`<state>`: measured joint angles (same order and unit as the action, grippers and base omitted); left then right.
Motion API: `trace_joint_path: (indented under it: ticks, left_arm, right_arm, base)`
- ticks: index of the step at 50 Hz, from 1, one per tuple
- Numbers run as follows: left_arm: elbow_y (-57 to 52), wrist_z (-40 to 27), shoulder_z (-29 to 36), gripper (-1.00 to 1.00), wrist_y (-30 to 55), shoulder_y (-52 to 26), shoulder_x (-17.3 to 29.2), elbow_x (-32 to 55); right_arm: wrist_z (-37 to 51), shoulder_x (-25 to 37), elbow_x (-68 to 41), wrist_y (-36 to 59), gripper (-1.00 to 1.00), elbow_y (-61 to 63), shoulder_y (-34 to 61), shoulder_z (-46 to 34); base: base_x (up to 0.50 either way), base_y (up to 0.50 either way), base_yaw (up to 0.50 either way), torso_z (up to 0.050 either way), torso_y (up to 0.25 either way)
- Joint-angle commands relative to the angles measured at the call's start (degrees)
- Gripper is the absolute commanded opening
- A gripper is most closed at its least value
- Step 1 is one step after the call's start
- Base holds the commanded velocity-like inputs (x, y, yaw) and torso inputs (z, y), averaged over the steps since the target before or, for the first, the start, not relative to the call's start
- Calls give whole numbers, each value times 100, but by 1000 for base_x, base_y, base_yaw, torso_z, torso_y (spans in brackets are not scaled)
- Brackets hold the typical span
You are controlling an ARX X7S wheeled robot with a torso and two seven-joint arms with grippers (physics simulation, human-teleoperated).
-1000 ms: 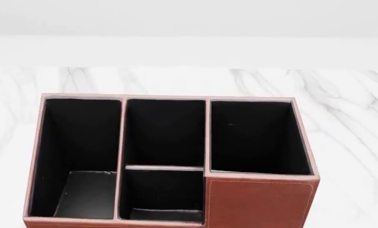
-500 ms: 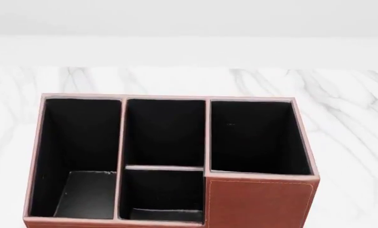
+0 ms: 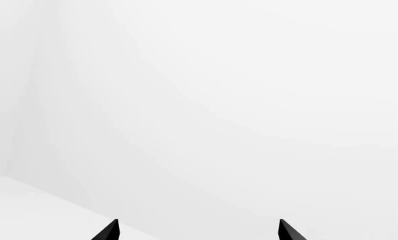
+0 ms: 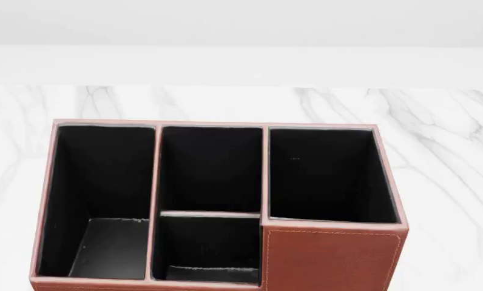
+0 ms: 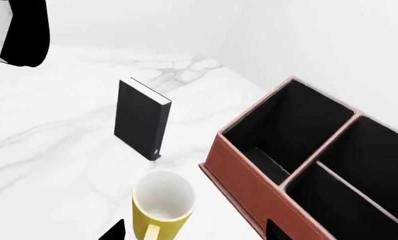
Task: Pick up the yellow and white mug and place it to the right of the caddy.
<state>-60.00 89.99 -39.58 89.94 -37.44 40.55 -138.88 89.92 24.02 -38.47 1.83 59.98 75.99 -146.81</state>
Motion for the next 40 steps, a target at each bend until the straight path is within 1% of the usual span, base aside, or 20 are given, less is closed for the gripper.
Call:
trace_joint_path:
  ticks: [1,4,8,15,16,17,18,24,29,34,40]
  left_arm:
    - [0,0,98,100,0,-33,-34,-60]
    - [0,0,139,100,0,-48,-48,-88]
    - [0,0,274,100,1,-93,-100,-175]
    - [0,0,362,100,1,-125,-118,-227]
    - [0,0,358,100,1,-126,-127,-219]
    - [0,0,354,100,1,-125,-129,-214]
    - [0,0,352,100,1,-124,-129,-211]
    - [0,0,476,100,1,-169,-163,-283]
    - [0,0,643,100,1,-215,-221,-380]
    - [0,0,592,100,1,-203,-221,-329]
    - [0,0,563,100,2,-186,-213,-306]
  right_arm:
    - [-39,-510,-184,-650,100,-4,247,-522]
    - [-168,-514,-266,-810,100,-54,328,-590]
    - [-273,-495,-356,-857,100,-124,197,-618]
    - [-263,-539,-409,-689,100,-127,100,-595]
    - [-239,-1355,-773,-670,100,-986,-759,-68]
    - [-362,-1614,-900,-696,100,-1846,-1210,87]
    - [-431,-1672,-950,-711,100,-2048,-1308,145]
    - [-874,-1499,-1145,-899,100,-2459,-1322,253]
    - [-1006,-1599,-1254,-810,100,-2628,-1316,341]
    - [-1207,-1643,-1309,-839,100,-2818,-1373,444]
    - [-1403,-1422,-1314,-1028,100,-2973,-1413,534]
  base:
    - [0,0,0,0,0]
    - [0,0,0,0,0]
    - [0,0,0,0,0]
    - [0,0,0,0,0]
    - [0,0,0,0,0]
    - [0,0,0,0,0]
    - [0,0,0,0,0]
    - [0,0,0,0,0]
    - [0,0,0,0,0]
    - [0,0,0,0,0]
    - [0,0,0,0,0]
